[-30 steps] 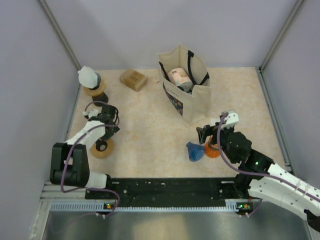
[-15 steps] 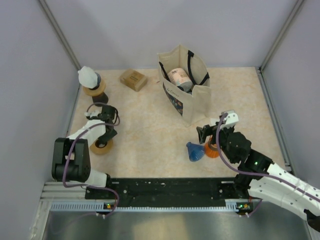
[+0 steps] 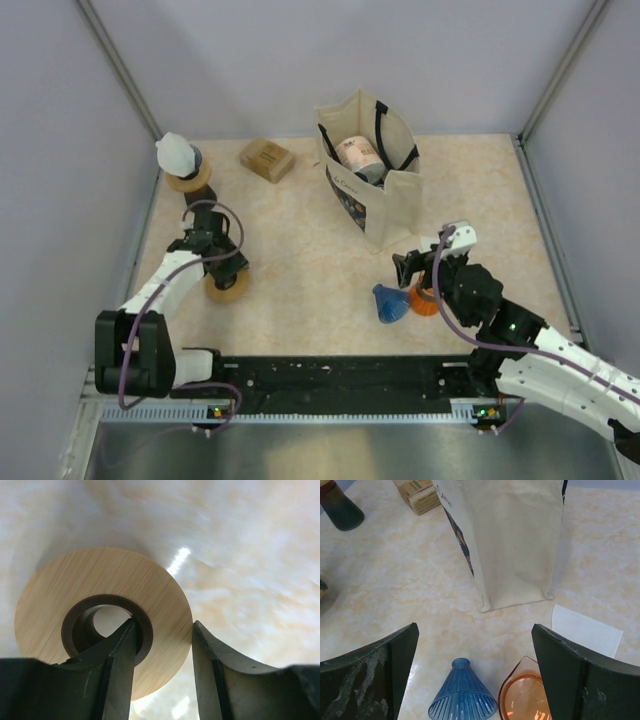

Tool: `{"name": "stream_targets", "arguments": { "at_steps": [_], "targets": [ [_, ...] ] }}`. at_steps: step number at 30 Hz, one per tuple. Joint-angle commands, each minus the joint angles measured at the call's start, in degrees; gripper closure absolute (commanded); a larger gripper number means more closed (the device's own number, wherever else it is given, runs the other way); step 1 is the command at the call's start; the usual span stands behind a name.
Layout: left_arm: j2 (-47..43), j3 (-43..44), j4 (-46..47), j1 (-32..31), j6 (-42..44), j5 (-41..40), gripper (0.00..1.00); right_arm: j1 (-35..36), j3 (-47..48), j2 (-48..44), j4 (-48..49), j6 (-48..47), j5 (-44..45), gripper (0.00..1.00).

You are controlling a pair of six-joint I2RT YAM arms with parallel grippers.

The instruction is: Place the coffee filter in the dripper

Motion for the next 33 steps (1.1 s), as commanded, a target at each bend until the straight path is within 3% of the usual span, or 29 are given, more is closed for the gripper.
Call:
{"name": "stream_targets", "arguments": {
  "at_steps": [1, 4, 7, 10, 13, 16, 20, 23, 26, 31, 33],
  "targets": [
    [-7.3, 0.8, 9.1, -0.1, 5.6, 23.4, 0.98, -0.3, 0.5, -0.5, 3.3, 0.3, -4.2, 0.04],
    [-11.1, -0.1, 18.7, -0.7, 5.5, 41.1, 0.99, -0.3, -0.6, 0.2, 7.7, 0.8, -10.5, 0.04],
    [-14.1, -1.9, 31.0, -3.1, 2.0, 53.0, 1.00, -0.4, -2.3, 2.0, 17.2, 3.0, -21.0, 0.04],
    [-16.3, -1.6, 39.6, -6.6, -0.9, 56.9, 1.00, -0.3, -3.2, 4.2, 25.0, 4.7, -30.1, 0.04],
    [-18.3, 0.3, 45.0, -11.1, -2.7, 55.9, 1.00, -0.3, -4.6, 6.0, 32.6, 6.8, -37.4, 0.05],
    [-18.9, 0.5, 60.0, -15.5, -7.3, 58.7, 1.00, -0.2, -5.9, 8.5, 39.5, 8.5, -40.8, 0.05],
    [-16.1, 1.9, 77.7, -19.2, -18.0, 63.2, 1.00, -0.4, -1.7, 10.8, 33.9, 5.9, -41.6, 0.07],
    [-13.9, 5.5, 75.1, -21.5, -17.4, 65.3, 1.00, -0.5, 2.8, 12.3, 21.0, -8.7, -41.2, 0.10],
    [-11.9, 9.5, 62.9, -22.3, -10.3, 66.2, 1.00, -4.4, 2.2, 9.5, 20.4, -18.2, -43.9, 0.09],
    [-10.3, 11.2, 56.5, -23.4, -5.5, 69.8, 1.00, -17.4, 4.3, 7.3, 19.3, -25.9, -67.8, 0.09],
    [-10.0, 12.6, 47.9, -24.0, 0.7, 68.5, 1.00, -17.9, 7.1, 9.2, 16.2, -27.9, -69.0, 0.10]
  ]
}}
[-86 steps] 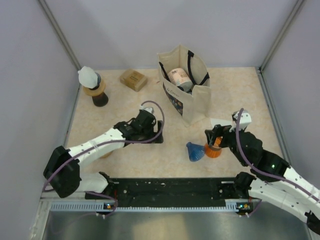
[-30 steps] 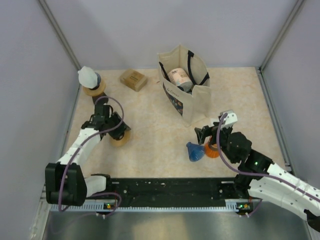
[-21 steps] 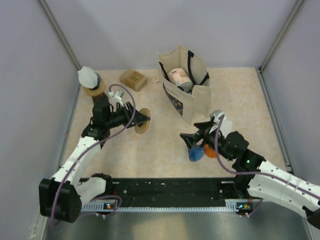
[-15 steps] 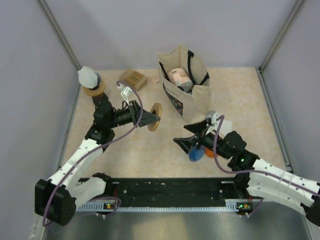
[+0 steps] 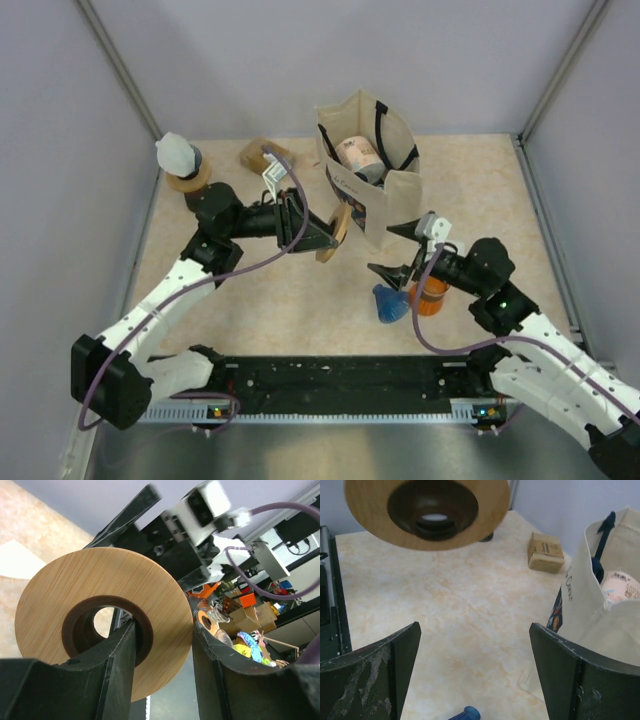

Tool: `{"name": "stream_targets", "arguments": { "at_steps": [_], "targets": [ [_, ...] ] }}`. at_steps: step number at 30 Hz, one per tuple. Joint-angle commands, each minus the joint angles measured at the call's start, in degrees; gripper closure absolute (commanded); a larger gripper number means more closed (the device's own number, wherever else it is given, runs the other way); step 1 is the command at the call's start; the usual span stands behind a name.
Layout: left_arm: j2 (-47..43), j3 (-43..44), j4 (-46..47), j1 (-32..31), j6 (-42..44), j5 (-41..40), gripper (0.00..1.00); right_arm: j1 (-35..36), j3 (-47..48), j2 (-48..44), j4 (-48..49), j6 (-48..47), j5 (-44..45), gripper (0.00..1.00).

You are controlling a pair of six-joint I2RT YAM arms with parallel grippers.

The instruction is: Place the coffee filter in the dripper

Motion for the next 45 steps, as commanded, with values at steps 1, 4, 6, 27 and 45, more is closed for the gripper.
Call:
{"name": "stream_targets", "arguments": {
  "at_steps": [1, 4, 6, 27, 45],
  "targets": [
    [1.0, 5.3, -19.0, -1.8, 14.5, -0.1, 1.00, -2.4, 7.5, 2.5, -5.4, -8.5, -12.3, 0.11],
    [2.7, 9.7, -33.2, -4.7, 27.0, -5.4, 1.00, -2.3, 11.2, 4.4, -6.8, -4.6, -5.5, 0.10],
    [3.5, 10.9, -36.2, -6.4, 31.7, -5.9, 1.00, -2.3, 12.5, 5.1, -7.8, -0.9, -0.4, 0.10],
    [39.4, 48.9, -57.1, -31.6, 58.4, -39.8, 1.00, -2.3, 16.0, -10.5, -25.3, 20.3, 77.6, 0.08],
    [54.6, 66.8, -68.9, -38.8, 71.6, -41.5, 1.00, -2.2, 12.4, -17.7, -22.8, 20.9, 76.3, 0.09]
  ]
}}
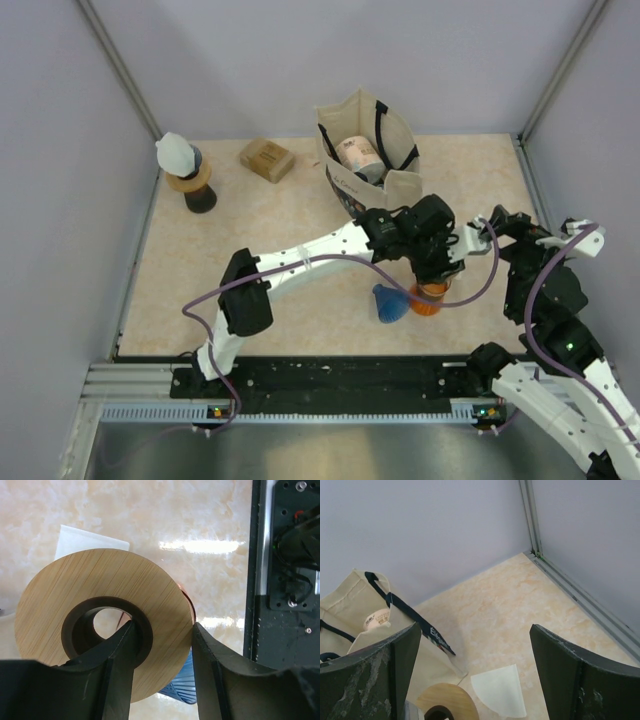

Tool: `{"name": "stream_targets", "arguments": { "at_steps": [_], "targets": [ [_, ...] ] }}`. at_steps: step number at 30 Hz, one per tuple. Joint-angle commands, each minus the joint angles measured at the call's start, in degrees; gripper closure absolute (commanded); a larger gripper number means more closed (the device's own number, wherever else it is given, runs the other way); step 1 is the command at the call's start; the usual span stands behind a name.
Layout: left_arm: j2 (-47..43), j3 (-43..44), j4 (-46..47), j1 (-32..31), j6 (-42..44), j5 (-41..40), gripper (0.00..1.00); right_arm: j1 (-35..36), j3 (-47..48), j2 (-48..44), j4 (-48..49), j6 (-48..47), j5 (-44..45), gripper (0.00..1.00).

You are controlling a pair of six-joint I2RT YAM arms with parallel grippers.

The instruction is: Place the coffee filter in the dripper

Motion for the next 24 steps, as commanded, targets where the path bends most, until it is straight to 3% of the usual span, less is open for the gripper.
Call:
{"name": "stream_targets", "arguments": {
  "at_steps": [1, 12, 21, 24],
  "targets": [
    [-0.8, 1.4, -4.0, -0.4, 4.2, 4.8, 1.00, -0.2, -0.2, -0.2, 0.9, 0.9, -1.0, 0.09],
    [1.2, 1.8, -5.1, -1.5, 5.8, 6.6, 1.00, -0.2, -0.4, -0.9, 0.7, 1.0, -0.9, 0.09],
    [1.2, 0.8, -3.2, -1.6, 5.8, 7.0, 1.00, -0.2, 1.4, -6.1, 0.7, 0.1, 15.2, 0.10],
    [1.0, 0.4, -2.5, -1.6, 5.9, 6.4, 1.00, -0.2, 1.1, -7.6, 0.9, 1.1, 11.6, 0.10]
  ]
}}
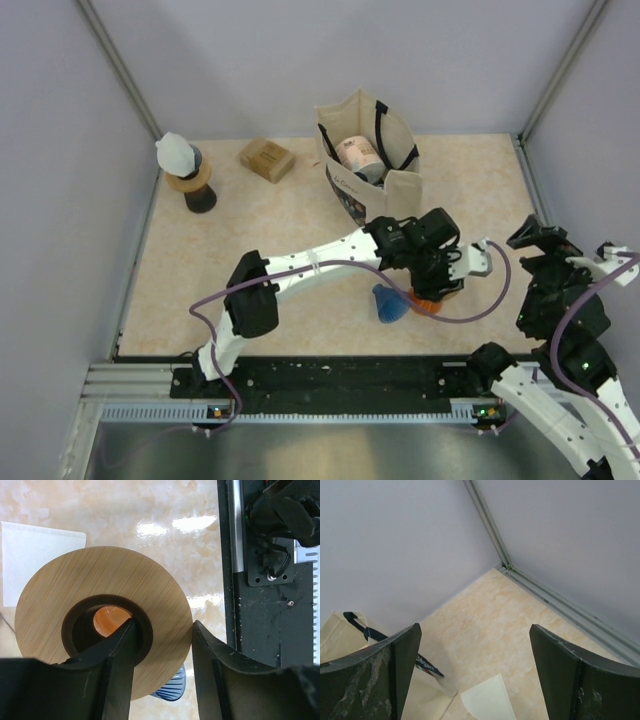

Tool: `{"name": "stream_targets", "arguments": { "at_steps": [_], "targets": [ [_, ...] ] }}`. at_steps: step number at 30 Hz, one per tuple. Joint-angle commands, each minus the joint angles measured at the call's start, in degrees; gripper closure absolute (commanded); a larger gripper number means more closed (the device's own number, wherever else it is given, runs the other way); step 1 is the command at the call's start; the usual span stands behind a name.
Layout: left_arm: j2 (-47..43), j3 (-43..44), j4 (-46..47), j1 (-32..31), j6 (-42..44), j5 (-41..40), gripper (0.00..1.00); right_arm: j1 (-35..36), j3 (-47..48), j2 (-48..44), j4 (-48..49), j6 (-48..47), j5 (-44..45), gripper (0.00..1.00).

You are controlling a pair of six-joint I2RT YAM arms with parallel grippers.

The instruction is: Place the coffee filter in the dripper

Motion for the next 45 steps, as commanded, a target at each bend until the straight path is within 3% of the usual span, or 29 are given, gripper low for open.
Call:
{"name": "stream_targets", "arguments": {
  "at_steps": [1, 28, 31, 41, 45],
  "targets": [
    [-0.9, 0.4, 2.9, -0.3, 1.5, 0.1, 1.00, -0.2, 0.8, -2.0, 2.5, 0.3, -0.5, 0.11],
    [3.2, 4.8, -2.4, -0.3, 3.2, 0.7, 0.99, -0.2, 0.1, -2.3, 2.6, 1.4, -2.6, 0.11],
    [3.2, 4.8, -1.6, -0.3, 1.9, 0.3, 0.93, -0.1, 0.1, -2.3, 2.5, 1.4, -2.8, 0.10],
    [2.1, 4.7, -1.5, -0.4, 1.9, 1.0, 0.48, -0.2, -0.1, -2.3, 2.5, 1.4, -3.0, 0.10],
    [0.3, 2.8, 1.3, -0.4, 2.1, 1.5, 0.36, -0.2, -0.2, -2.4, 2.6, 1.3, -3.2, 0.10]
  ]
}}
